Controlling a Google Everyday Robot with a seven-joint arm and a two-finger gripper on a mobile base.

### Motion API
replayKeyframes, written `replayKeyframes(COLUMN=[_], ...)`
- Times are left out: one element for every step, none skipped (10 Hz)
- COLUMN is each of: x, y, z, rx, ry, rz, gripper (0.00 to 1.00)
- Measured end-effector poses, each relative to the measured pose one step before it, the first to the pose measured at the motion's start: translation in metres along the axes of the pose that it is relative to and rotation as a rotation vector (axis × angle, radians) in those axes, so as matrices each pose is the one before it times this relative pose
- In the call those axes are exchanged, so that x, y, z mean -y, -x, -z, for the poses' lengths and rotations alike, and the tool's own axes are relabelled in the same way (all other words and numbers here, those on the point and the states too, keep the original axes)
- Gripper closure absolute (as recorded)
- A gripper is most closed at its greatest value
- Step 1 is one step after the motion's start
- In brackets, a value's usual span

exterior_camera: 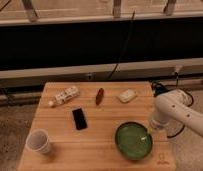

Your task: Push the ceramic bowl across the table

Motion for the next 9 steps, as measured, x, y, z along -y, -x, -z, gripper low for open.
replayKeyframes(x=[0.00125,-0.00044,0.00090,-0.00022,-0.00070,0.00062,0.00158,0.00001,0.00010], y=[0.00153,0.00026,0.00057,0.00020,0.00096,-0.00031,0.00421,0.00491,0.00241], z=[-0.00198,-0.00359,-0.00143,-0.00284,-0.00264,-0.00322,-0.00270,-0.00206,-0.00175], rx=[0.00188,0.00118,-0.00101,0.00131,0.00160,0.00102,0.00048,0.00014,0.00262], ry=[0.00236,0.00598,0.00018,0.00387,0.00346,0.00364,0.00378,0.00377,0.00169], rz=[-0.00169,-0.00226,0.00007,-0.00201,-0.00058,-0.00407,0.00036,0.00305,0.00081], gripper=[0.99,0.99,0.99,0.99,0.99,0.99,0.99,0.99,0.99])
